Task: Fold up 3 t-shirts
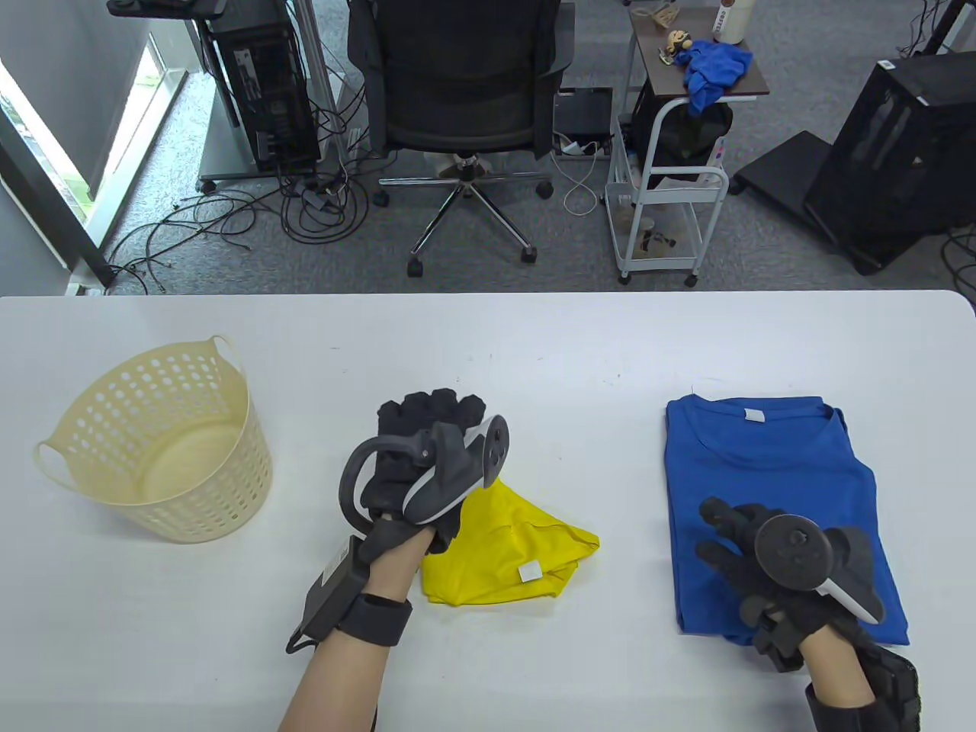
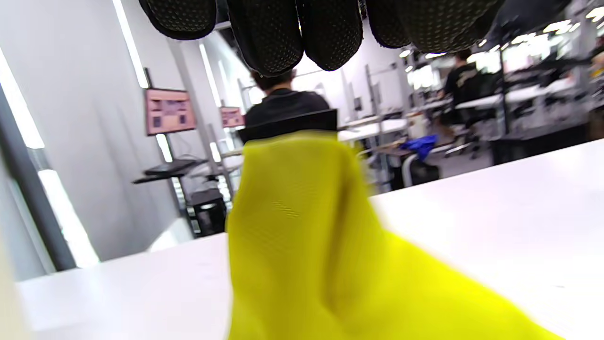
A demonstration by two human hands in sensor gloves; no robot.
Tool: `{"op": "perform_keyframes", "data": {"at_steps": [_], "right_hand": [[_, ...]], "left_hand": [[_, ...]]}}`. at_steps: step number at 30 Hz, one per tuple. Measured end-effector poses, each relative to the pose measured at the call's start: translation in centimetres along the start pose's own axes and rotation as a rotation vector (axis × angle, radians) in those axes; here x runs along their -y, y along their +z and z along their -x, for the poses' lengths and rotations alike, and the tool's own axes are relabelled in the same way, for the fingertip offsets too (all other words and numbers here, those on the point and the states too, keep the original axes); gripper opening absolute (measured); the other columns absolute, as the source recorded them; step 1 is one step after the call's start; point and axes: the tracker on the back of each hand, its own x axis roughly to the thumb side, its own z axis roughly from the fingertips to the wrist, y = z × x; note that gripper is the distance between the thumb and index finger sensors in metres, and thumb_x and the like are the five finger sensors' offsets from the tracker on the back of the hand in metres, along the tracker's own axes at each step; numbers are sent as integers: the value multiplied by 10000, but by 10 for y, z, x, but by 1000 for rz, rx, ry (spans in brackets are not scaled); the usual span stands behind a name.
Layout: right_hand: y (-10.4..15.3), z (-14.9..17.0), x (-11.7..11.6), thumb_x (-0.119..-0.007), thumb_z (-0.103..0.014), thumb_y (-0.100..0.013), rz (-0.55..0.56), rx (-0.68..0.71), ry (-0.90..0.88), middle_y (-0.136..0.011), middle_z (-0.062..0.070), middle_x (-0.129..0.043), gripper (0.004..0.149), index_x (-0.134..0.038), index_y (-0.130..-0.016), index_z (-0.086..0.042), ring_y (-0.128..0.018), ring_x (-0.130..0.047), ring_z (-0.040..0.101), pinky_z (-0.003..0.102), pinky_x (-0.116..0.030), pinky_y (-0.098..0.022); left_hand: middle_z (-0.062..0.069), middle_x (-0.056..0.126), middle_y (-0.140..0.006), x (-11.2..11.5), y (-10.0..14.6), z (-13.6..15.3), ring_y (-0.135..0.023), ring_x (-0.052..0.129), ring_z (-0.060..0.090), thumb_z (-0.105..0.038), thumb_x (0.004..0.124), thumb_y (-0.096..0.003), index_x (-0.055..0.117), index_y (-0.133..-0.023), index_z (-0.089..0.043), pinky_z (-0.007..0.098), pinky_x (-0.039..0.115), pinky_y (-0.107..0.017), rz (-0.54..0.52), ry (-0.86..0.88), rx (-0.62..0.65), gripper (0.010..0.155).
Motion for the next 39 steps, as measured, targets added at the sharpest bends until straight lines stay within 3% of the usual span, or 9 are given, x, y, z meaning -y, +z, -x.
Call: {"op": "perform_keyframes", "data": {"at_steps": [3,9,11,14,21,24,28,33,39], "right_hand": [[-1,0,-3,-756,-475,-428,-13,-3,9,-873,63,-798,580,-675,-948,-232,-771,-819,360,616,-618,-626],[0,-9,-5,-757,-476,-425,-11,23,43,-885,65,-795,581,-676,-946,-234,-780,-819,364,623,-614,-630],[1,-13,-5,-757,-476,-425,-3,39,53,-905,68,-787,579,-677,-946,-236,-800,-811,371,634,-601,-641],[0,-16,-9,-757,-476,-425,-20,46,67,-926,73,-776,579,-675,-947,-239,-821,-800,381,649,-586,-651],[-4,-13,-16,-756,-477,-425,-62,24,88,-940,80,-770,579,-679,-946,-235,-833,-794,391,659,-576,-655],[-7,-11,-19,-752,-481,-426,-77,-5,114,-935,85,-777,579,-682,-945,-234,-817,-806,391,625,-619,-629],[-11,-7,-19,-751,-483,-430,-88,-30,110,-950,87,-771,579,-682,-949,-236,-820,-806,395,627,-618,-630],[-33,-7,-20,-748,-499,-437,-109,-97,131,-976,76,-757,587,-668,-963,-252,-842,-792,394,624,-604,-648],[-54,-28,-19,-744,-503,-433,-145,-106,291,-981,73,-754,589,-662,-963,-260,-845,-793,389,624,-605,-649]], "left_hand": [[-92,738,-1012,33,20,-17,-924,790,186,-591,660,-438,608,-969,-484,500,652,-751,139,-13,77,544],[-14,509,-1157,118,33,-32,-1016,699,252,-698,599,-394,329,-1088,-458,531,598,-783,592,-71,113,782],[29,375,-1150,131,36,-35,-1031,589,297,-633,688,-399,243,-1073,-442,549,534,-801,527,-76,144,830],[-58,451,-1136,132,35,-27,-1041,640,214,-503,720,-445,328,-1023,-518,517,581,-802,425,-108,175,698],[-189,468,-1099,142,25,4,-1093,524,129,-339,690,-484,536,-843,-602,522,557,-809,444,120,146,472],[-109,457,-1135,132,30,5,-1101,508,202,-359,657,-487,511,-938,-531,540,537,-807,464,132,156,505],[-82,521,-1128,99,50,-2,-1075,591,213,-484,629,-464,510,-991,-484,539,560,-799,258,238,245,541],[-28,415,-1185,111,61,-41,-1110,508,335,-662,601,-388,459,-1014,-543,585,521,-805,467,157,374,653],[-31,401,-1165,119,62,-57,-1090,542,328,-633,631,-390,517,-963,-543,562,555,-798,412,9,359,592]]}}
